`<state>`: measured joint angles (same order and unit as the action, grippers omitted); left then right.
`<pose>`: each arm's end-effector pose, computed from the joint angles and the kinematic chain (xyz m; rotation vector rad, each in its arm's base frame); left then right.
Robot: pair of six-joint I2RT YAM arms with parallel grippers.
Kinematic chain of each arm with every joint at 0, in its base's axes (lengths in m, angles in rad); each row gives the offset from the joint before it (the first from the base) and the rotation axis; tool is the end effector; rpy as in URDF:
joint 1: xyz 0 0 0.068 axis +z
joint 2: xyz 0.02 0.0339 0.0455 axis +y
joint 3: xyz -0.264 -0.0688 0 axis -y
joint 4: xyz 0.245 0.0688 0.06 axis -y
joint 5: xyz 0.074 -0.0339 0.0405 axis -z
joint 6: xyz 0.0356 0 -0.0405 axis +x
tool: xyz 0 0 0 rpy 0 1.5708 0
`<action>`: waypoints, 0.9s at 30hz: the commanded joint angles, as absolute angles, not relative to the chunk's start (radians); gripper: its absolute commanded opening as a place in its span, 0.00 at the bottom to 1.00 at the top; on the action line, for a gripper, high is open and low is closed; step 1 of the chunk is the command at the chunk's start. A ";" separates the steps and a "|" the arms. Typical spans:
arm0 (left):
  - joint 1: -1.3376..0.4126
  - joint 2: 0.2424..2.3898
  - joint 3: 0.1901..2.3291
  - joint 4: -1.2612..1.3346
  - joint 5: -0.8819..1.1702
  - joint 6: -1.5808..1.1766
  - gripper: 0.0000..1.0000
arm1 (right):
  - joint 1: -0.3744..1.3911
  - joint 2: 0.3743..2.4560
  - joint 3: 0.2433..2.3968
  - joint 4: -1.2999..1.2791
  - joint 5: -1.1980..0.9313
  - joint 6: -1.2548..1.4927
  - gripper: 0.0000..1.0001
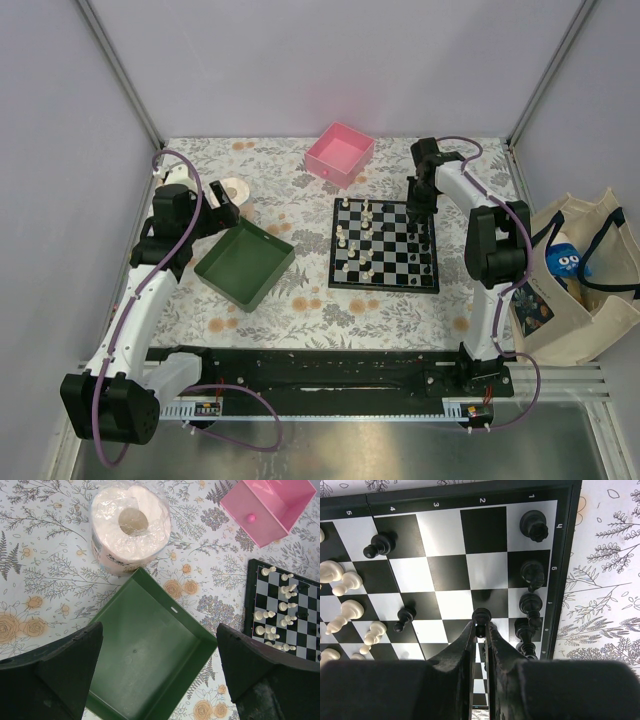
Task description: Set up the chess pieces on the board
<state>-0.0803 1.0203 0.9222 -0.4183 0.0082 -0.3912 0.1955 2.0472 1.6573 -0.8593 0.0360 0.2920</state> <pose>0.2262 -0.0185 0.3201 -0.3203 2.0761 -0.2940 0.4173 0.0813 0.2065 0.1443 2.8166 0.0611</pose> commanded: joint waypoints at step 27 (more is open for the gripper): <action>-0.077 1.002 0.923 -0.385 0.005 -0.383 0.99 | 0.184 2.086 1.703 -0.856 0.064 0.279 0.23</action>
<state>-0.0803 1.0203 0.9222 -0.4183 0.0082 -0.3912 0.1894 2.0811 1.6623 -0.8589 0.0441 0.2897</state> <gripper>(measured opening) 0.988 0.225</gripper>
